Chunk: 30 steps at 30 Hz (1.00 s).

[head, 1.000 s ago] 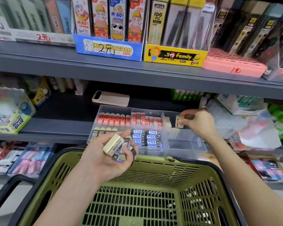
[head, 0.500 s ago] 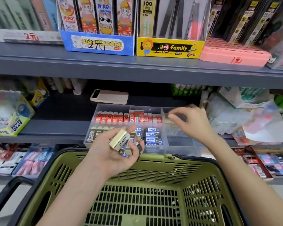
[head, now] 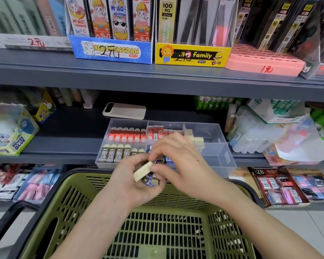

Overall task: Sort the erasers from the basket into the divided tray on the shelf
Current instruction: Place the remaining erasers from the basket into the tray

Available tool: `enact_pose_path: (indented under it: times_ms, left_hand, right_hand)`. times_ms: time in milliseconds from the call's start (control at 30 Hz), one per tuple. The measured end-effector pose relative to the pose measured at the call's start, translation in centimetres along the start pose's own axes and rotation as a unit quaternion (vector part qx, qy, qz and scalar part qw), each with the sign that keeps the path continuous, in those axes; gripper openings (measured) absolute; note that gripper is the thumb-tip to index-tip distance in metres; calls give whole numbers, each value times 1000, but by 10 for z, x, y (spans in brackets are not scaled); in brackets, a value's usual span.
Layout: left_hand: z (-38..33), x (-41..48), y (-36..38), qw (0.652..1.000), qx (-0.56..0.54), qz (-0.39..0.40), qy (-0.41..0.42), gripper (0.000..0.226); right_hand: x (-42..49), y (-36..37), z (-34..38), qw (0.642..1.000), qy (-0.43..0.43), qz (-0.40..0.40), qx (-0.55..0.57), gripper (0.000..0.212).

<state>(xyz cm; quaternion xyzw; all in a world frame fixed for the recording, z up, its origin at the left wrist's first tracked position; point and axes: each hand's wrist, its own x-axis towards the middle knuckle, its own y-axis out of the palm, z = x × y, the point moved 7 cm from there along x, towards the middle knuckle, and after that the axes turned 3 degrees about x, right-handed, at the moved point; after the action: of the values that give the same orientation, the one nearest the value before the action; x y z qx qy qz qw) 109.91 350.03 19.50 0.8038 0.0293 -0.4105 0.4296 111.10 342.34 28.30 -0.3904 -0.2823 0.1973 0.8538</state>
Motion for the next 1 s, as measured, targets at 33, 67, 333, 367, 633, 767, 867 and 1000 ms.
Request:
enact_pose_path:
  times_ms: [33, 67, 333, 367, 633, 767, 867, 1000]
  left_hand:
    - [1, 0, 2, 1000, 2, 5, -5, 9]
    - [2, 0, 4, 1000, 7, 12, -12, 11]
    - [-5, 6, 8, 997, 51, 40, -39, 27]
    - [-5, 6, 9, 997, 51, 44, -39, 28]
    - [-6, 9, 16, 996, 54, 67, -31, 33]
    - [-5, 11, 14, 995, 60, 74, -42, 15]
    - [-6, 13, 15, 994, 68, 75, -39, 10]
    - [-6, 13, 16, 995, 60, 71, -28, 18]
  right_hand:
    - [-1, -1, 1, 1000, -6, -3, 8, 12]
    - [-3, -2, 1, 1000, -1, -8, 30, 10]
    - [-13, -70, -129, 937, 248, -226, 100, 3]
    - [-11, -72, -146, 934, 273, -223, 51, 8]
    - [22, -33, -194, 947, 293, -8, -134, 22]
    - [16, -26, -199, 948, 289, -7, -132, 27]
    - [12, -28, -202, 951, 288, -16, -116, 29]
    - [10, -20, -206, 941, 308, 56, -128, 35]
